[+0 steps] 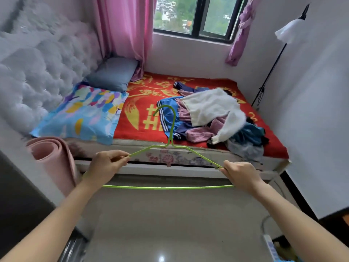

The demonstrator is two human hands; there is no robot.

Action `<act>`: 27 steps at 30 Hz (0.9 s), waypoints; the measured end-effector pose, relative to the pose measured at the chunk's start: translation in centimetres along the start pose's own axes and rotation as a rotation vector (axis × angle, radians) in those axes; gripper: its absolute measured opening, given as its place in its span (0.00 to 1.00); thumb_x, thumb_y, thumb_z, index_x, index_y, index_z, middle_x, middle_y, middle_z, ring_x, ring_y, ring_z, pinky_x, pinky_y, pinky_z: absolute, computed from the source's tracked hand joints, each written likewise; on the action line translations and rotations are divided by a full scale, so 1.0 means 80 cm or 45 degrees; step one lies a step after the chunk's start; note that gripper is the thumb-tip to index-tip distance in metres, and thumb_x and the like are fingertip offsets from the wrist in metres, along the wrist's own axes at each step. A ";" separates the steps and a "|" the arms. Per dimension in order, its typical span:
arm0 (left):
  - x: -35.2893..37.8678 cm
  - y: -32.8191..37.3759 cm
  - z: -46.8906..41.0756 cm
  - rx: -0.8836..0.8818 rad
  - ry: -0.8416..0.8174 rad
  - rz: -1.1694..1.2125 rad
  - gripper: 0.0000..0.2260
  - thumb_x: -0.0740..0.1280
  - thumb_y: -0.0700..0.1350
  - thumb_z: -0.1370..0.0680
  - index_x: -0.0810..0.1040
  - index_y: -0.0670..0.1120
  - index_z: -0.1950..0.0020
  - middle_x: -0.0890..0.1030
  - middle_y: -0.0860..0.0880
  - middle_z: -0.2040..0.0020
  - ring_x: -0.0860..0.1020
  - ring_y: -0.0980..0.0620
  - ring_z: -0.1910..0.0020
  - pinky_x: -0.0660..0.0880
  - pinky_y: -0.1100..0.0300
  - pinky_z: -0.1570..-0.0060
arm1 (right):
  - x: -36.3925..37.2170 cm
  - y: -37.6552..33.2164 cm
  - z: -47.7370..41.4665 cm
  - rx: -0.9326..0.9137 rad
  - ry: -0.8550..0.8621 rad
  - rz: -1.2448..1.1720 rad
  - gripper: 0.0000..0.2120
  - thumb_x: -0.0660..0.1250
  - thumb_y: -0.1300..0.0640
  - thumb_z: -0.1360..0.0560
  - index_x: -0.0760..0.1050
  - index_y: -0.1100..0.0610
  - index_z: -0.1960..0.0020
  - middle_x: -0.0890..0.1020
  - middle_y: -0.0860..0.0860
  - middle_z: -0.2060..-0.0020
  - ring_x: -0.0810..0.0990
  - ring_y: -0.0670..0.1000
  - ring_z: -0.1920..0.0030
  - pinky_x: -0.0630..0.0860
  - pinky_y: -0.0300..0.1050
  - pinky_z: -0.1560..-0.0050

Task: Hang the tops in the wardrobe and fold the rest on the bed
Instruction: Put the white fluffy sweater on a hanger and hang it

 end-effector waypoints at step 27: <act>0.320 -0.023 -0.349 0.135 -0.341 0.019 0.05 0.73 0.39 0.29 0.84 0.49 0.59 0.79 0.62 0.69 0.78 0.66 0.68 0.74 0.65 0.68 | 0.177 0.297 0.006 0.885 -0.667 0.026 0.14 0.55 0.48 0.20 0.60 0.54 0.61 0.79 0.52 0.69 0.81 0.53 0.66 0.59 0.45 0.75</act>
Point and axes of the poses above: each hand's wrist, its own z-axis away from the middle knuckle, its own x-axis out of the palm, y = z × x, the point moved 6 cm from there along -z, towards the middle knuckle
